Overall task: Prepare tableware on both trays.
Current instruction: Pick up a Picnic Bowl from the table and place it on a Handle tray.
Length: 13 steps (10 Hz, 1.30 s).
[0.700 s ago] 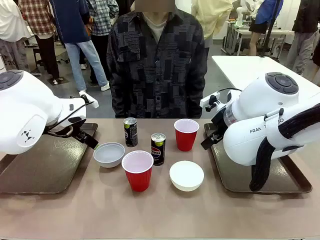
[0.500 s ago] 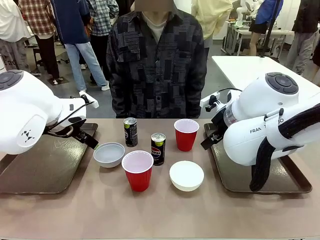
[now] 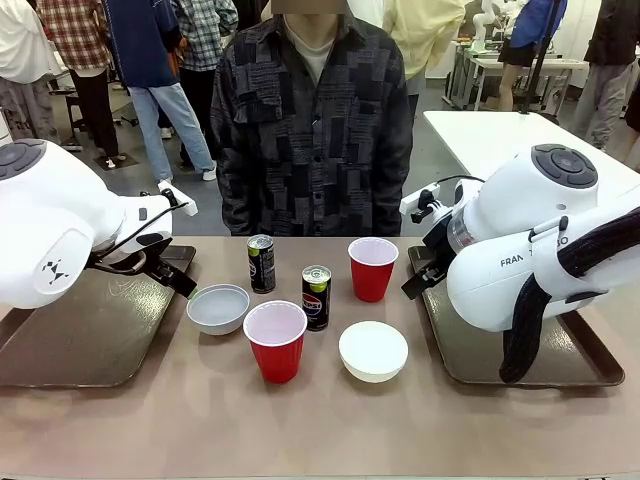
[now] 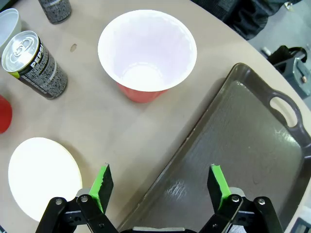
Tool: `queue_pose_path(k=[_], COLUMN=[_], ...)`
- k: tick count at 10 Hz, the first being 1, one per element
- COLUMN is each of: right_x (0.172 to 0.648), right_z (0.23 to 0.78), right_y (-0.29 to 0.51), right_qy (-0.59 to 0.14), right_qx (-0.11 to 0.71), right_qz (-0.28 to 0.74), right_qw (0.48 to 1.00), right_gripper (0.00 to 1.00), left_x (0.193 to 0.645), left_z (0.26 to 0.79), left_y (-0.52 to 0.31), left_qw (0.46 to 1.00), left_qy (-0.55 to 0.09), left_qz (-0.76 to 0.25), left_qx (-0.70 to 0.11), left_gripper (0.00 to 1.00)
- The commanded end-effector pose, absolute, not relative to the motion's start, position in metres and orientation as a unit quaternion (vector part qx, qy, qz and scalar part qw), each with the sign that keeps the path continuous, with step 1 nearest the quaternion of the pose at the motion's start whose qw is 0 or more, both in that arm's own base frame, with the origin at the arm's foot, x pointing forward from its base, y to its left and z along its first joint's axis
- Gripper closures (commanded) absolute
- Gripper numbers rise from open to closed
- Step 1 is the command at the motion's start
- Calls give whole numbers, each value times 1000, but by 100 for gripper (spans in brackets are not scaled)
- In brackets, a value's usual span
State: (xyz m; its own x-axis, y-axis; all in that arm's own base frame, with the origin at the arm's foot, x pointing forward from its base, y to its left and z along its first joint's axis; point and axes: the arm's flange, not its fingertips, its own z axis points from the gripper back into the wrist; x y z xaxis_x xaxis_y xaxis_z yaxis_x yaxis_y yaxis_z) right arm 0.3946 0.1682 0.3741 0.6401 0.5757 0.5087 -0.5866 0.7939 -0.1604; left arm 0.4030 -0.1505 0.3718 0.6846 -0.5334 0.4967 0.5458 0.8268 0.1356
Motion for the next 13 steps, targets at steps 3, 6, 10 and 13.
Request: queue_pose_path(k=[3, 6, 10, 13], right_x=[395, 395, 305, 239], right_z=[374, 374, 441, 463], right_y=[168, 168, 162, 148], right_qy=[-277, -277, -230, -174], right_qx=[10, 10, -79, -60], right_qz=[321, 321, 361, 368], right_qw=[906, 906, 901, 911], right_gripper=[0, 0, 0, 0], left_x=[403, 403, 303, 256], left_z=[372, 372, 455, 476], left_y=[-150, -151, -125, -117], left_qw=[918, 918, 907, 910], left_qy=[-267, -267, -229, -153], left_qz=[-294, -294, -353, -382], left_qx=[-12, -12, -32, -45], left_gripper=[0, 0, 0, 0])
